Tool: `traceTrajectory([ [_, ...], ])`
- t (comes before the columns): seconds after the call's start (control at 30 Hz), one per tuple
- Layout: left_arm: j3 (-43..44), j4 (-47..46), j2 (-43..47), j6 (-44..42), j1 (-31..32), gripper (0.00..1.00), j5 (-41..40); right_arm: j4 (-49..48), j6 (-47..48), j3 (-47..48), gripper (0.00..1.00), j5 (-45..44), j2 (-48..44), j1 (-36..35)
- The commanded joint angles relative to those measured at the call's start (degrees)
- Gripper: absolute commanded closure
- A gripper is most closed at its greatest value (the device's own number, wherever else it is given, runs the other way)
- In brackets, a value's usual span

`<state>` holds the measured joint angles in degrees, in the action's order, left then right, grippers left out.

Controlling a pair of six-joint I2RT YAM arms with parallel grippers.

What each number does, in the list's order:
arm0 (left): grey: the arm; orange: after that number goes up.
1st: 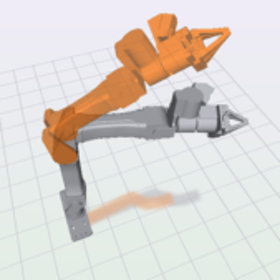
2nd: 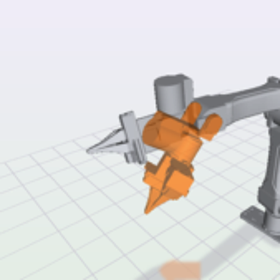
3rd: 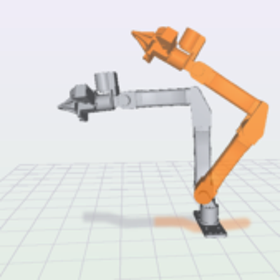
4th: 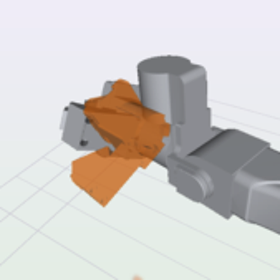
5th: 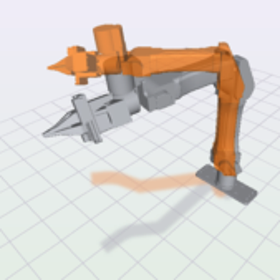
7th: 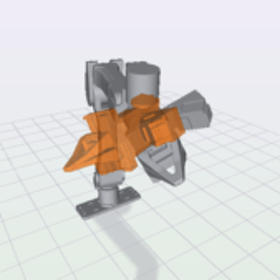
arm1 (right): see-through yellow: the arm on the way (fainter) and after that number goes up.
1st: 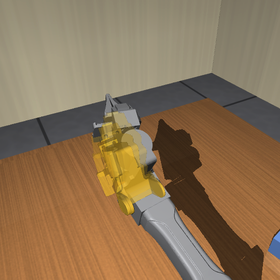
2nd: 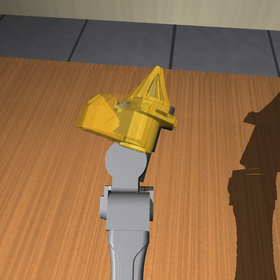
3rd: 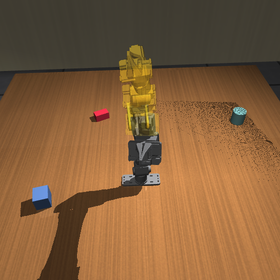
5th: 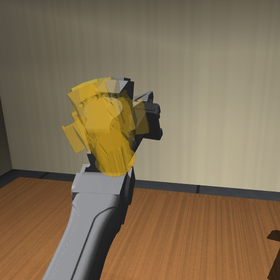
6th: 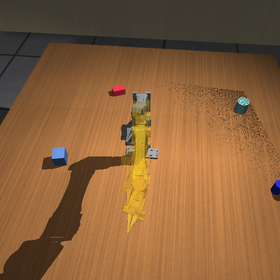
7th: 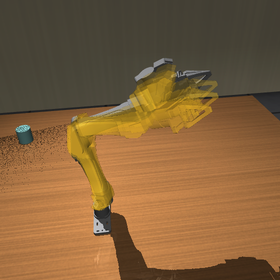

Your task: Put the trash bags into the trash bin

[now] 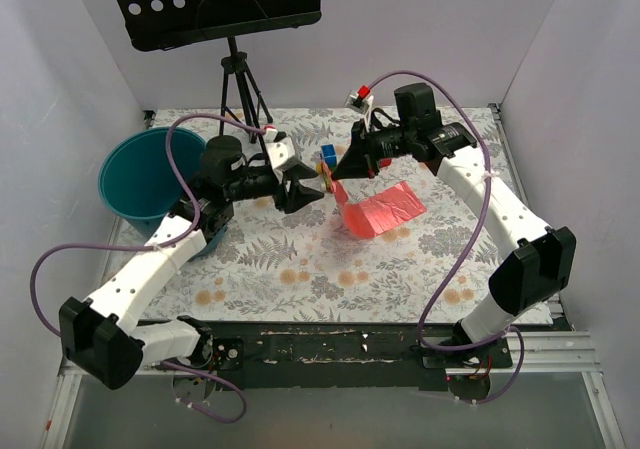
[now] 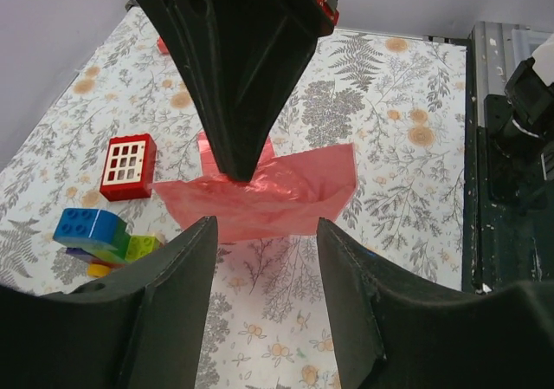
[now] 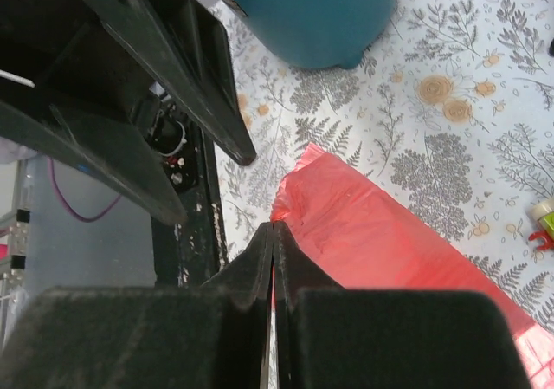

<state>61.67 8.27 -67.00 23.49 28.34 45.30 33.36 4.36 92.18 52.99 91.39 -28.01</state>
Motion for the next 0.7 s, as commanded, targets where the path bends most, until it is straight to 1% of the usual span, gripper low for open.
traceTrajectory([
  [0.0,2.1,-3.9,-2.1,3.7,2.6,0.5,-5.4,-9.7,-9.4,-0.2,0.99,4.8,-0.6,0.6],
  [0.13,3.1,-5.1,-4.5,5.8,3.0,0.52,-4.1,-11.7,-10.5,-1.7,0.99,4.4,-1.2,0.6],
  [0.37,2.7,-9.8,-6.2,6.8,4.4,0.5,-7.6,-10.5,-9.4,-2.5,0.99,3.5,-2.7,0.6],
  [0.4,2.7,-9.9,-6.5,6.7,4.5,0.52,-7.3,-10.6,-9.6,-2.9,0.99,3.5,-2.9,0.6],
  [0.53,2.7,-10.2,-7.1,6.2,4.7,0.69,-6.5,-10.7,-9.7,-3.5,0.99,3.1,-3.2,0.6],
  [0.67,2.3,-10.4,-7.5,5.7,5.0,0.84,-5.7,-10.5,-9.5,-3.8,0.99,3.0,-3.3,0.6],
])
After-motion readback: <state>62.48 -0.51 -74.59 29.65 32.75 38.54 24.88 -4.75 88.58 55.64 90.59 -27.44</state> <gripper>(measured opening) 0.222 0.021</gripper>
